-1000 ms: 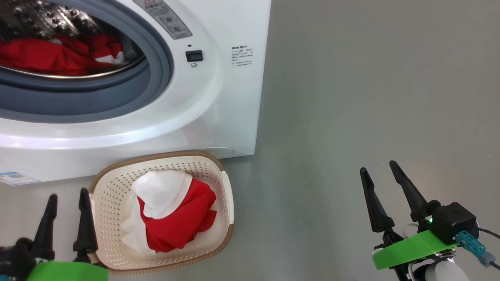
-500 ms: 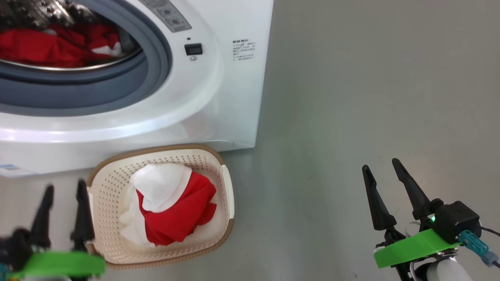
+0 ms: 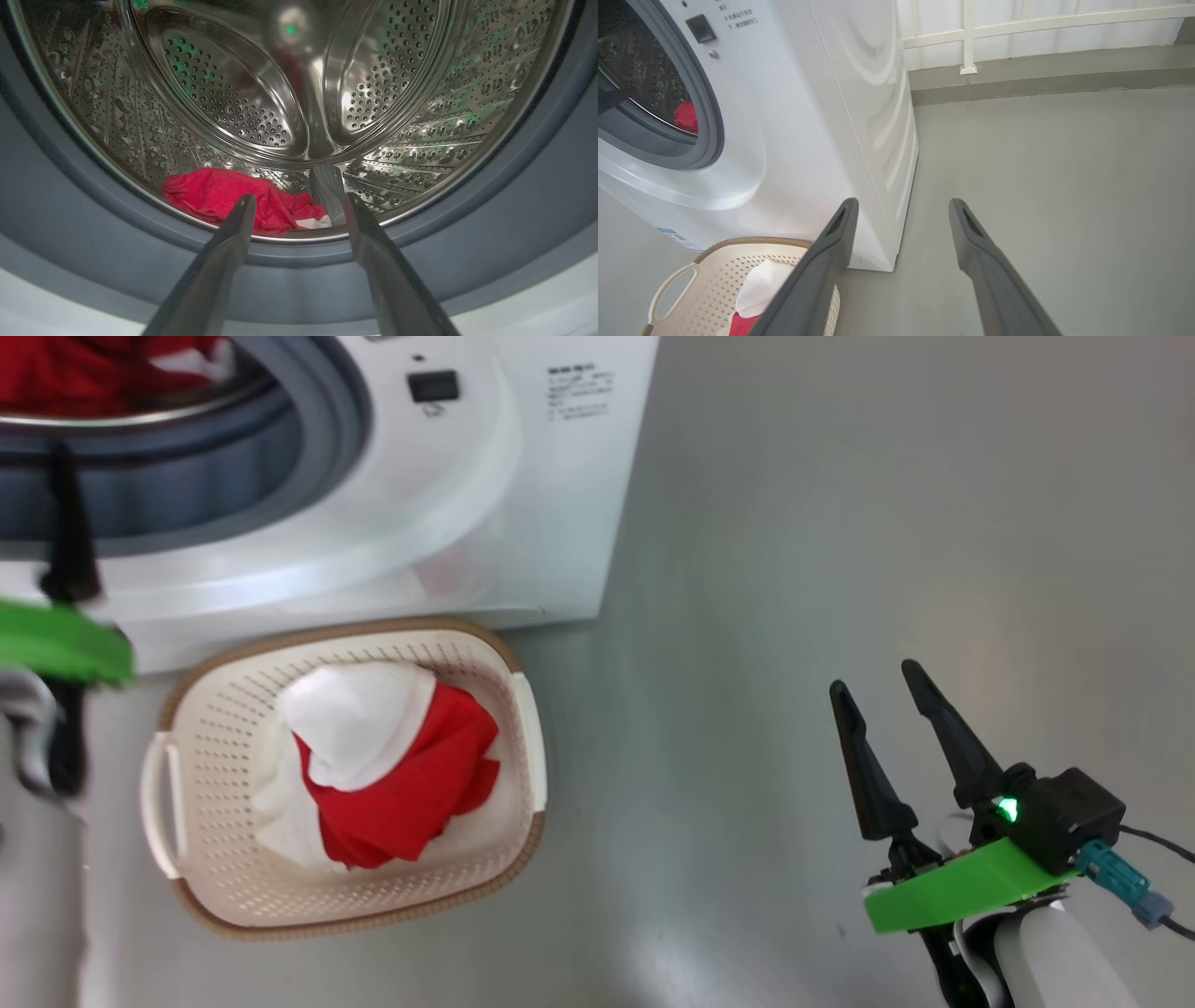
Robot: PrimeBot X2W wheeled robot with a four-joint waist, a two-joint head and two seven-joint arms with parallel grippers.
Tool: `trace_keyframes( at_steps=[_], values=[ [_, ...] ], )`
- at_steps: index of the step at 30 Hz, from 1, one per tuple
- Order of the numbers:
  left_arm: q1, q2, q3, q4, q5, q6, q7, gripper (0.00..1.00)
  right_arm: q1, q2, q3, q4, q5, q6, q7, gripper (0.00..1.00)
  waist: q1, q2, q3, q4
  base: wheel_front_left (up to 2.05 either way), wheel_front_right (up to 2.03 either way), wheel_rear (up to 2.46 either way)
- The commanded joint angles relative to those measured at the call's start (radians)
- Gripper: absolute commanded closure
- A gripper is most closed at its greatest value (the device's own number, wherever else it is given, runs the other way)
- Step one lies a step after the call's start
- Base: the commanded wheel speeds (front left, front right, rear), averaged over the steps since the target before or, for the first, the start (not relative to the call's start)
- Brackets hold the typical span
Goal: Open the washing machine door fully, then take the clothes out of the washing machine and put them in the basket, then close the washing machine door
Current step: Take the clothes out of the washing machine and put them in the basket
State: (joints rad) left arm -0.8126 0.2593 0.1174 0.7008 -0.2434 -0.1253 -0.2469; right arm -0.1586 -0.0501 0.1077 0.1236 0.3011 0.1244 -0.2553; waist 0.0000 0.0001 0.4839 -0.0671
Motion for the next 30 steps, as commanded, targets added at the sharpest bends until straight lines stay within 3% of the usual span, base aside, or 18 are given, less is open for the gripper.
trace_keyframes(
  at_steps=[1, 16, 30],
  values=[
    [-0.042, 0.064, 0.016, 0.013, 0.016, -0.004, -0.002, 0.00, -0.014, 0.000, 0.022, -0.027, 0.010, 0.006, -0.006, 0.00, 0.0000, -0.0001, 0.054, -0.039, 0.00, 0.00, 0.00],
    [-0.453, 0.195, -0.081, 0.434, 0.093, 0.005, 0.021, 0.00, -0.043, 0.000, 0.051, -0.054, 0.033, 0.006, -0.006, 0.00, 0.0000, -0.0001, 0.181, -0.114, 0.00, 0.00, 0.00],
    [-0.566, 0.272, -0.118, 0.562, 0.120, 0.065, 0.049, 0.00, -0.046, 0.000, 0.085, -0.057, 0.034, 0.006, -0.006, 0.00, 0.0000, -0.0001, 0.207, -0.156, 0.00, 0.00, 0.00]
  ],
)
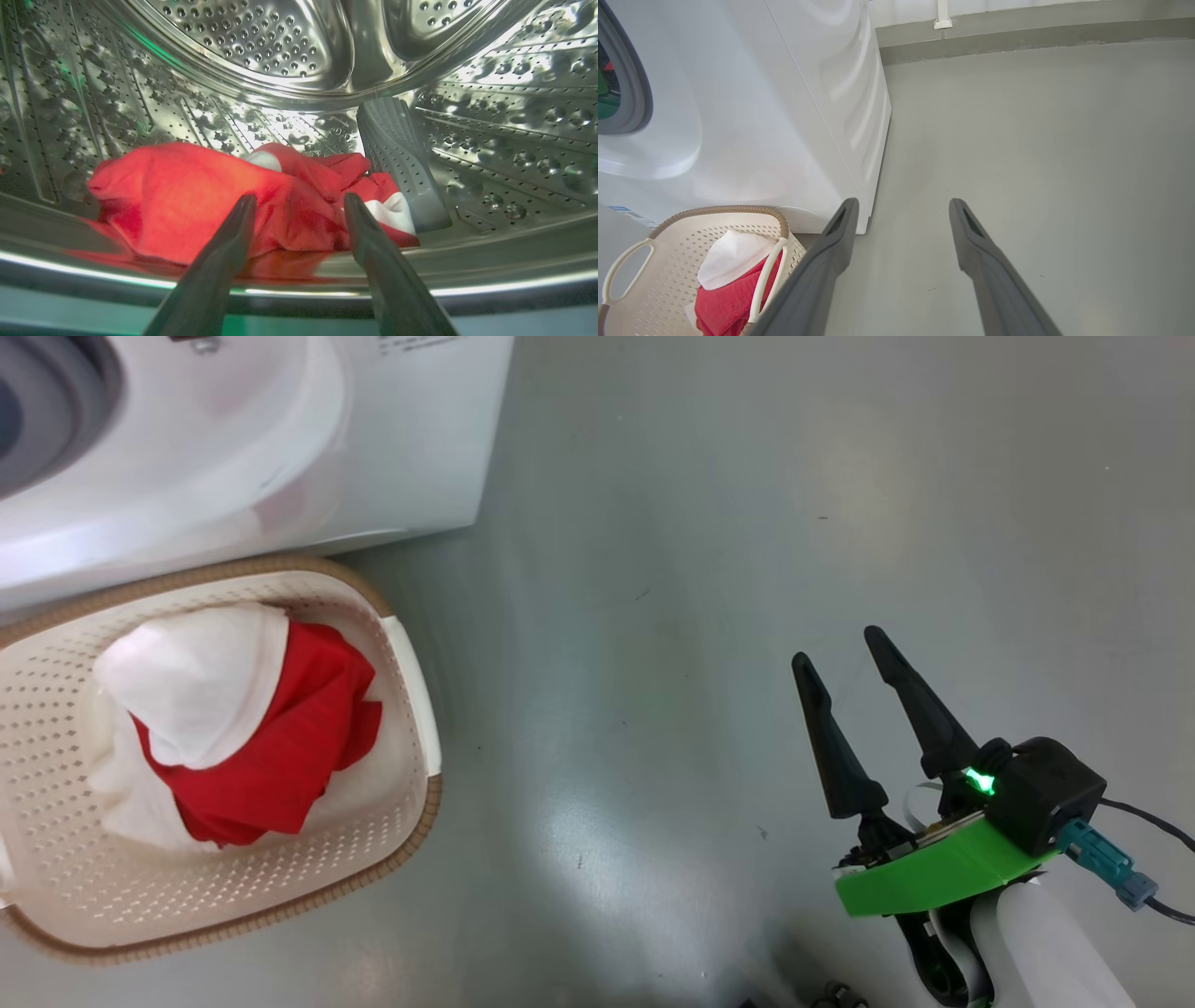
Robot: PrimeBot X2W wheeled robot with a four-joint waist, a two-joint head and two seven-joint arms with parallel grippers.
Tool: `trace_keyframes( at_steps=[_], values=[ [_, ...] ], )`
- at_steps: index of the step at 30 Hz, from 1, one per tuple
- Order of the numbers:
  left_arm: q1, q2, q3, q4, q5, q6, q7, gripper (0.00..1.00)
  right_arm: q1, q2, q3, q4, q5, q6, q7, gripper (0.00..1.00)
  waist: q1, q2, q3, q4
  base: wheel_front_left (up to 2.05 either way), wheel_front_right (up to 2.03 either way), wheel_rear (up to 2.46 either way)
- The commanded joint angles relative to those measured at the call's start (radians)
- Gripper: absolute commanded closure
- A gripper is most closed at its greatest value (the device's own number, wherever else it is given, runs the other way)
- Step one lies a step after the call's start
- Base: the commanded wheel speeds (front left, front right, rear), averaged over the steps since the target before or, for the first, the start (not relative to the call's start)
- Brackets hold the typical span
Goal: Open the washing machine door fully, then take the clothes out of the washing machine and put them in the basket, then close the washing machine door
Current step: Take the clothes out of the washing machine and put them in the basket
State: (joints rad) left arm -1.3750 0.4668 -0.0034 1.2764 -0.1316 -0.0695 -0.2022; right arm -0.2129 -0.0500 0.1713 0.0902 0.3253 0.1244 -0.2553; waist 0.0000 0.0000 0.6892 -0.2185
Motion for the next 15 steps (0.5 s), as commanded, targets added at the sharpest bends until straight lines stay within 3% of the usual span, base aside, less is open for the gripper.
trace_keyframes(
  at_steps=[1, 7, 9, 10, 15],
  values=[
    [-0.003, 0.068, 0.003, -0.010, 0.007, 0.013, 0.009, 0.00, 0.009, 0.000, 0.024, -0.023, 0.009, 0.006, -0.006, 0.00, 0.0000, 0.0000, 0.002, -0.007, 0.00, 0.00, 0.00],
    [-0.004, 0.080, -0.005, 0.002, 0.003, 0.021, 0.015, 0.01, 0.007, 0.000, 0.032, -0.025, 0.006, 0.006, -0.006, 0.00, 0.0000, 0.0000, 0.007, -0.012, 0.00, 0.00, 0.00],
    [-0.004, 0.080, -0.011, 0.004, 0.004, 0.024, 0.012, 0.61, 0.006, 0.000, 0.032, -0.026, 0.005, 0.006, -0.006, 0.00, 0.0000, 0.0000, 0.007, -0.012, 0.00, 0.00, 0.00],
    [-0.004, 0.081, -0.012, 0.005, 0.003, 0.025, 0.010, 1.00, 0.006, 0.000, 0.033, -0.025, 0.005, 0.006, -0.006, 0.00, 0.0000, 0.0000, 0.007, -0.012, 0.00, 0.00, 0.00],
    [-0.005, 0.074, -0.014, 0.007, -0.009, 0.023, -0.011, 1.00, 0.005, 0.000, 0.032, -0.026, 0.004, 0.006, -0.006, 0.00, 0.0000, 0.0000, 0.004, -0.007, 0.00, 0.00, 0.00]
  ],
)
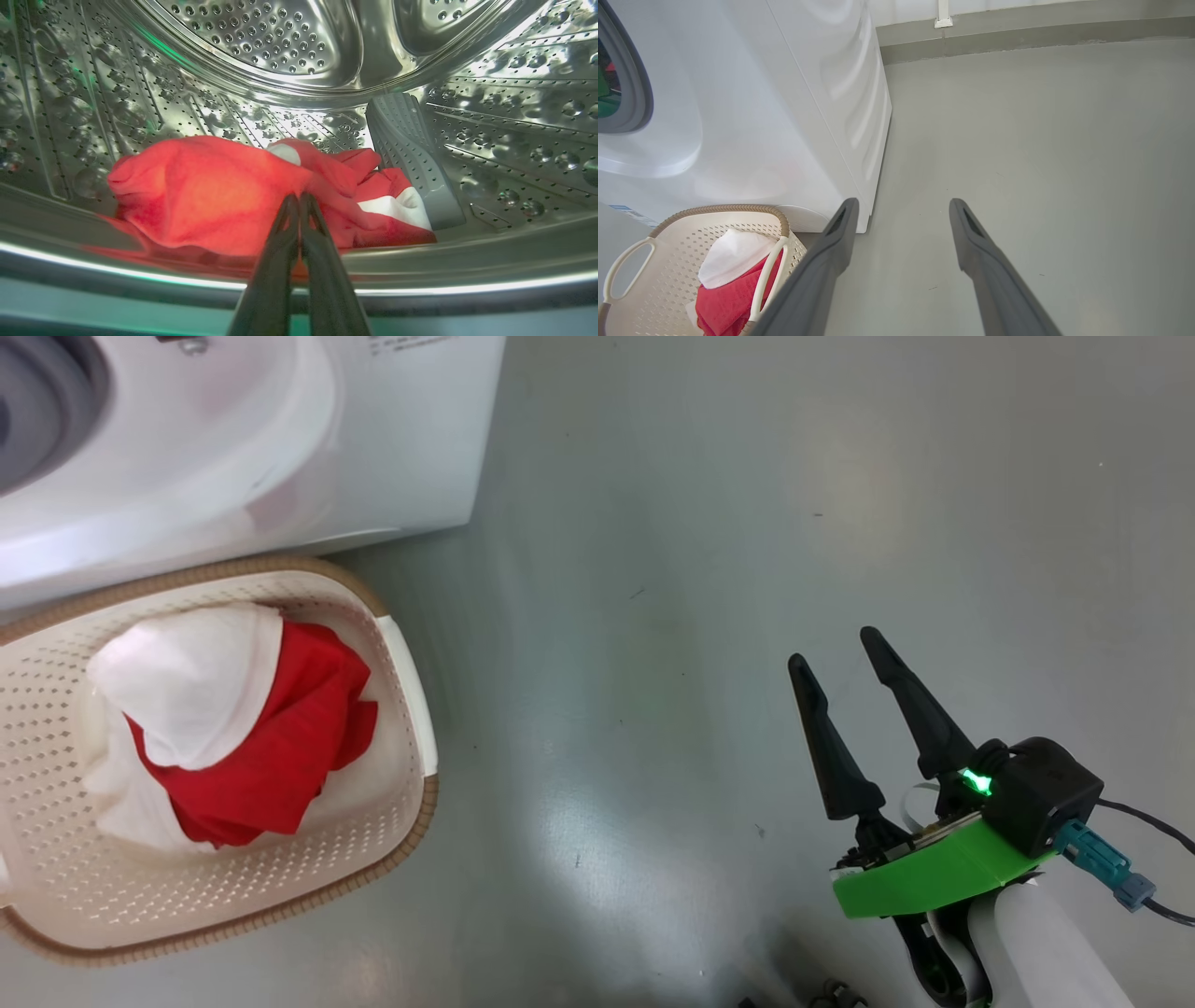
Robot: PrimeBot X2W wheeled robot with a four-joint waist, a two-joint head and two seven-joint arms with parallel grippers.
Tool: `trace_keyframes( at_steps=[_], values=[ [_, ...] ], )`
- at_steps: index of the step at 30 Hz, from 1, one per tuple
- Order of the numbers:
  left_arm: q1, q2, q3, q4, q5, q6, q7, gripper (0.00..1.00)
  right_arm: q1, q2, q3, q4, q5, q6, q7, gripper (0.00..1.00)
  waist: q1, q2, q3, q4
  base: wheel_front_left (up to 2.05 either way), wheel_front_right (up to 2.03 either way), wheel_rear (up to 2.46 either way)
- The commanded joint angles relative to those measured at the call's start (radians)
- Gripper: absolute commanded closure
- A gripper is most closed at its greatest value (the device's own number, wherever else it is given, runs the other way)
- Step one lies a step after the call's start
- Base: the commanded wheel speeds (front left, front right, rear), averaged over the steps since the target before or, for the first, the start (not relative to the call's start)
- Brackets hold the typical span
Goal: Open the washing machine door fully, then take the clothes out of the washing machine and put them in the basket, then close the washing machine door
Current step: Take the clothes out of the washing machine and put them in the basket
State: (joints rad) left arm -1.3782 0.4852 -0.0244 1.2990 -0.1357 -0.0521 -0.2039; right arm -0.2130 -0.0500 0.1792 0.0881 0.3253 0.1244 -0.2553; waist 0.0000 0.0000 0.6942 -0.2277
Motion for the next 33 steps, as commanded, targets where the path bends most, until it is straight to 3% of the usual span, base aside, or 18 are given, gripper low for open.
trace_keyframes(
  at_steps=[1, 10, 21, 33],
  values=[
    [-0.002, 0.051, 0.007, -0.015, -0.008, 0.002, -0.016, 1.00, 0.005, 0.000, 0.023, -0.023, 0.004, 0.006, -0.006, 0.00, 0.0000, 0.0000, -0.002, 0.004, 0.00, 0.00, 0.00],
    [0.017, 0.004, 0.037, -0.060, -0.064, -0.021, -0.056, 1.00, 0.001, 0.000, 0.012, -0.016, -0.004, 0.006, -0.006, 0.00, 0.0000, 0.0000, -0.021, 0.028, 0.00, 0.00, 0.00],
    [0.160, -0.076, 0.140, -0.299, -0.144, -0.043, -0.058, 1.00, -0.002, 0.000, -0.006, -0.009, -0.015, 0.006, -0.006, 0.00, 0.0000, 0.0000, -0.061, 0.070, 0.00, 0.00, 0.00],
    [0.450, -0.198, 0.253, -0.582, -0.152, -0.076, -0.058, 1.00, 0.026, 0.000, -0.032, 0.012, -0.023, 0.006, -0.006, 0.00, 0.0000, 0.0000, -0.166, 0.120, 0.00, 0.00, 0.00]
  ],
)
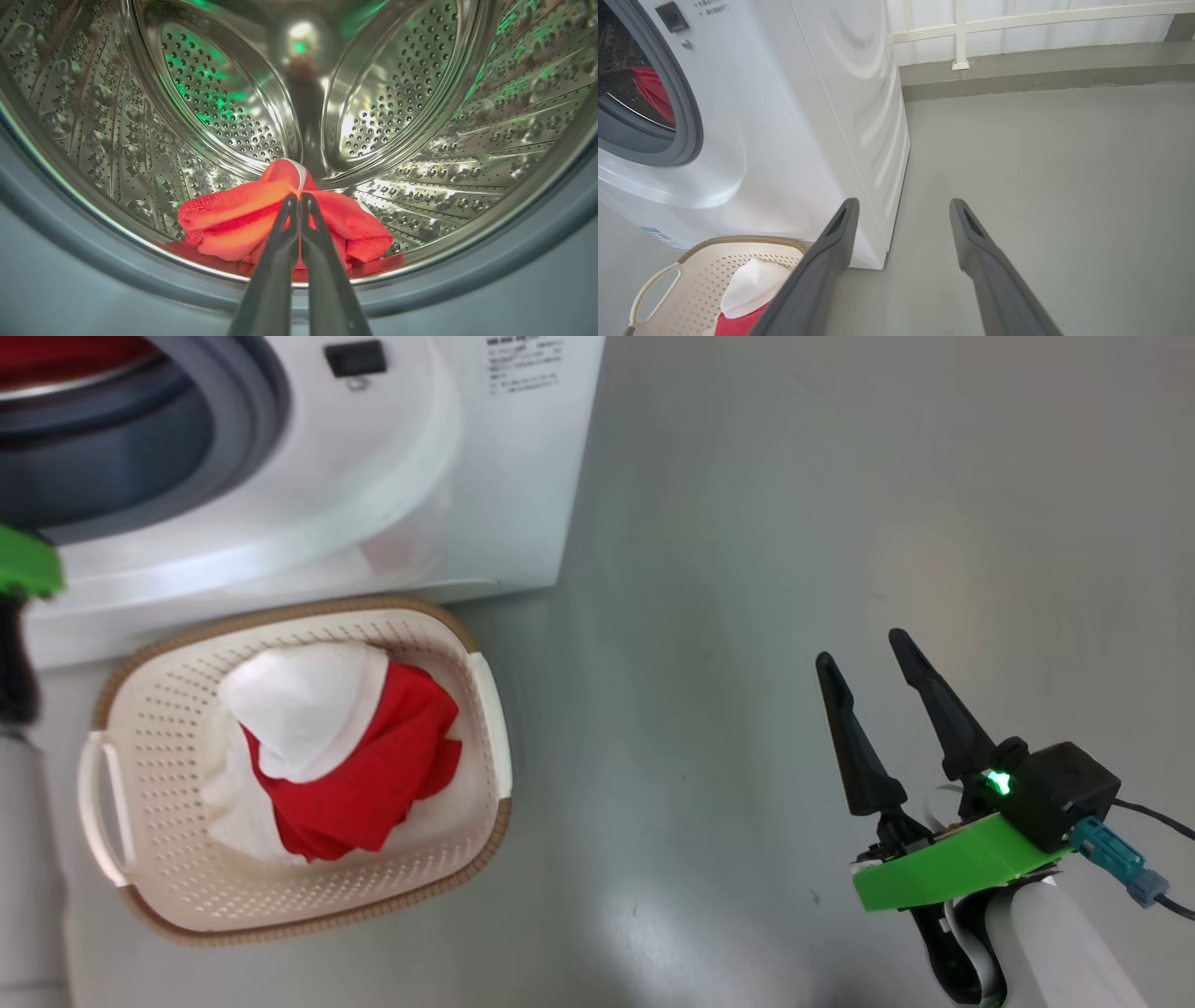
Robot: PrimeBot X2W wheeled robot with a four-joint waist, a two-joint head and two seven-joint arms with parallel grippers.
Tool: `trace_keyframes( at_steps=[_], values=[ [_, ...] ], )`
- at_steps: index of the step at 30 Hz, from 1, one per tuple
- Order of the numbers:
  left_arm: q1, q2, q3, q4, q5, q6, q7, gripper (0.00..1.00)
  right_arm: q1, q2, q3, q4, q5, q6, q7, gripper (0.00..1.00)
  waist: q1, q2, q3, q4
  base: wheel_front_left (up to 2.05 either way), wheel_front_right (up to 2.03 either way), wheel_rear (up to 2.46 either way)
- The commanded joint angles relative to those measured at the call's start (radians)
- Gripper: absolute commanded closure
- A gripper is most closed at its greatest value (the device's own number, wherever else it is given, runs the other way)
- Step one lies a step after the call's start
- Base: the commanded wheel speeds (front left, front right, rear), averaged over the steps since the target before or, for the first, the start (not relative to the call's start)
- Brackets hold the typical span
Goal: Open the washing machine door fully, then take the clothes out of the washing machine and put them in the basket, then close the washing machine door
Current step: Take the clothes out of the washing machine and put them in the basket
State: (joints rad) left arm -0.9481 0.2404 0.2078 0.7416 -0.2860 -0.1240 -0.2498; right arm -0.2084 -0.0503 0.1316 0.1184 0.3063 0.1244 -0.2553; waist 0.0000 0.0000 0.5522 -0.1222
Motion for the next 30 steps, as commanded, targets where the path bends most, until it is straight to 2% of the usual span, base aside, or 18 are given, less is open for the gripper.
trace_keyframes(
  at_steps=[1, 8, 13, 30],
  values=[
    [0.043, 0.036, 0.028, -0.047, -0.003, -0.005, -0.012, 1.00, 0.025, 0.000, 0.013, -0.017, -0.005, 0.006, -0.006, 0.00, 0.0000, 0.0000, -0.034, 0.018, 0.00, 0.00, 0.00],
    [0.206, -0.034, 0.017, -0.202, -0.048, -0.006, -0.012, 1.00, 0.058, 0.000, -0.008, -0.004, -0.006, 0.006, -0.006, 0.00, 0.0000, 0.0000, -0.101, 0.043, 0.00, 0.00, 0.00],
    [0.311, -0.063, 0.001, -0.290, -0.070, -0.007, -0.012, 1.00, 0.082, 0.000, -0.021, 0.005, -0.007, 0.006, -0.006, 0.00, 0.0000, 0.0000, -0.149, 0.057, 0.00, 0.00, 0.00],
    [0.564, -0.102, -0.006, -0.565, -0.087, -0.007, -0.012, 1.00, 0.140, 0.000, -0.053, 0.008, -0.013, 0.006, -0.006, 0.00, 0.0000, 0.0000, -0.242, 0.070, 0.00, 0.00, 0.00]
  ],
)
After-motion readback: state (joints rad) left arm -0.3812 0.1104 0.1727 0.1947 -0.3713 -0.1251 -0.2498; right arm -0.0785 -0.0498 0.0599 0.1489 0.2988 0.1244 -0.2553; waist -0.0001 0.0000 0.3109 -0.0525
